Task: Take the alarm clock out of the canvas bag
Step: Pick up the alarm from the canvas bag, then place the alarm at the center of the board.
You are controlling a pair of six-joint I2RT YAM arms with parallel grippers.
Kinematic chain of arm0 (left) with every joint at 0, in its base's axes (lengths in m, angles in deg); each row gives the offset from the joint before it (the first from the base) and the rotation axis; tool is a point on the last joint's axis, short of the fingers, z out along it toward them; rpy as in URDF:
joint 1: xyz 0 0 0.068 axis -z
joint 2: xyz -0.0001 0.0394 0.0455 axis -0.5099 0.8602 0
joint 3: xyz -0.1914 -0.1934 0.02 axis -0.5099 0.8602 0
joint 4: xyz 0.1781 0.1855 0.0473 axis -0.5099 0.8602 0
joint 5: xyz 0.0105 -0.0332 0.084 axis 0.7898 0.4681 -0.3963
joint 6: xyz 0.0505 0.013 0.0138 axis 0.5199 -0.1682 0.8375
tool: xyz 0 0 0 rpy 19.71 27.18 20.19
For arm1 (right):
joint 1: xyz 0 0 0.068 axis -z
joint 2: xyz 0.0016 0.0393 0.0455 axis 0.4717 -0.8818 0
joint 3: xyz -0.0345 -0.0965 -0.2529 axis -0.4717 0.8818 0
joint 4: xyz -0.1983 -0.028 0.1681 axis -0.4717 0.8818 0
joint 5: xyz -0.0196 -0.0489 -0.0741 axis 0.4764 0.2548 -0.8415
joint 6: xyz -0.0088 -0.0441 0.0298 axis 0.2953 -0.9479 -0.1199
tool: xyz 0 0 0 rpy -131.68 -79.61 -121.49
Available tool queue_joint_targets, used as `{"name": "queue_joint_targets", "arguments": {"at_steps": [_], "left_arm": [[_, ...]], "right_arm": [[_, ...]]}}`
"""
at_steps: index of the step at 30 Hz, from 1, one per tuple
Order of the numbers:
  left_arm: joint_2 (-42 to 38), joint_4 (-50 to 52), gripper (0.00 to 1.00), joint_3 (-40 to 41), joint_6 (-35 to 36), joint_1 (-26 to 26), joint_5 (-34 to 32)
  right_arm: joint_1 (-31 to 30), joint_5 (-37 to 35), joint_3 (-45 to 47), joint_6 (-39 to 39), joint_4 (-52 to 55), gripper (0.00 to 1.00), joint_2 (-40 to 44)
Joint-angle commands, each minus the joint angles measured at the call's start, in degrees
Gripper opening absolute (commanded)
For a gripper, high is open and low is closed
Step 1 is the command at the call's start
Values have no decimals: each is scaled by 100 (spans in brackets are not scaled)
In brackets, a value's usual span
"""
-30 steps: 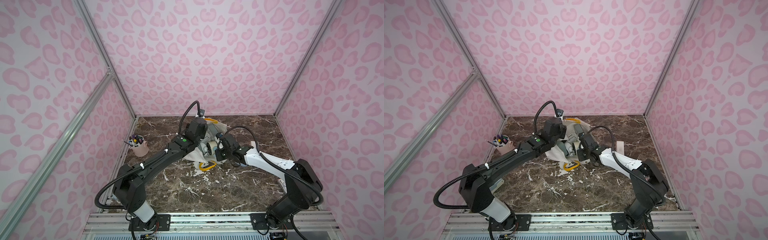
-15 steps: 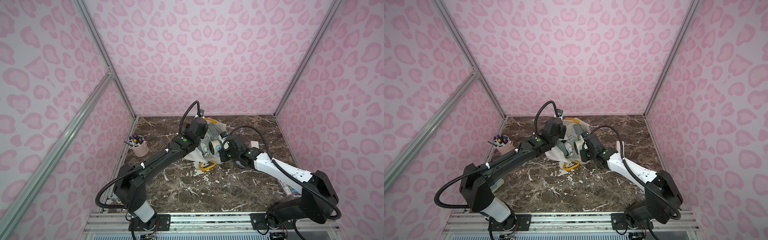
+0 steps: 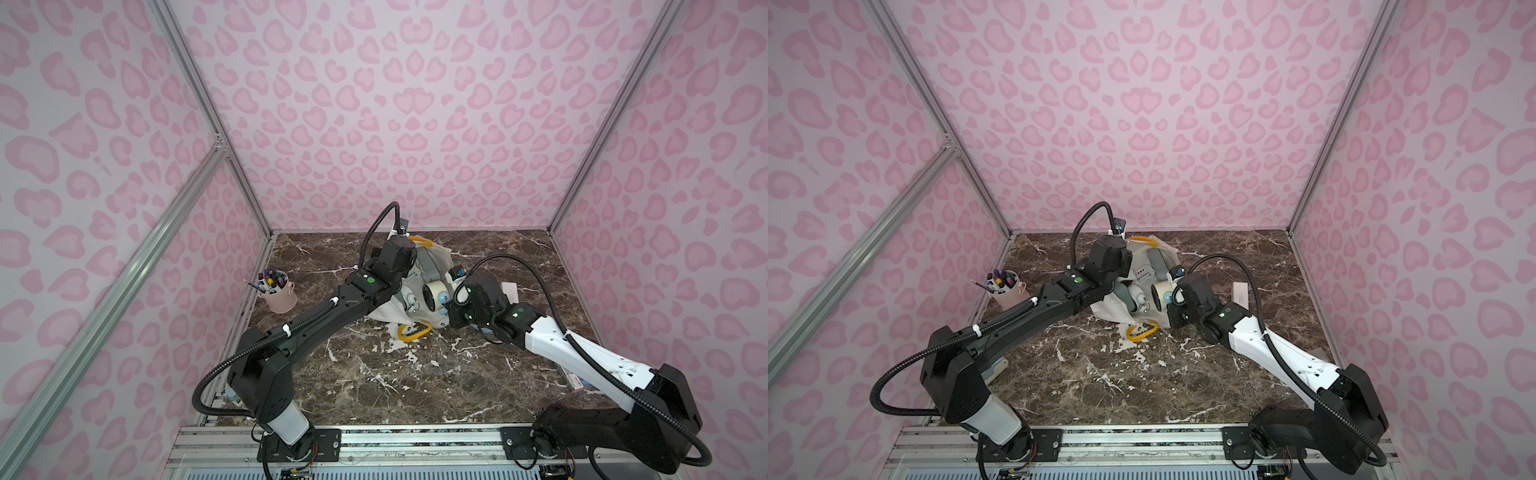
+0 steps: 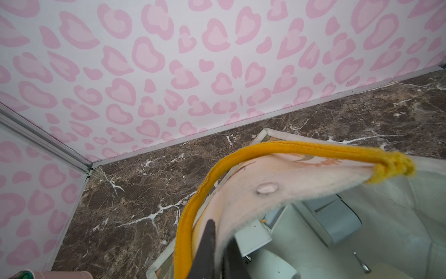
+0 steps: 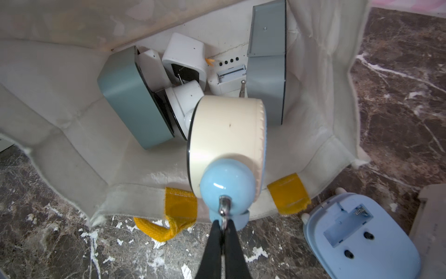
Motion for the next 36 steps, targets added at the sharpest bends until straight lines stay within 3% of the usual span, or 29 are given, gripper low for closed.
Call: {"name": "queue_joint_targets", "arguments": {"at_steps": [1, 8, 17, 36], "left_arm": [[22, 14, 3, -57, -24, -12, -210], [33, 6, 3, -60, 24, -13, -255], [70, 0, 3, -97, 30, -12, -255], [35, 41, 3, -13, 93, -14, -383]], "right_arm": [[26, 63, 178, -68, -228, 0, 184], [127, -191, 754, 63, -544, 0, 906], [577, -350, 994, 109, -180, 0, 1555], [1684, -57, 1087, 61, -146, 0, 1990]]}}
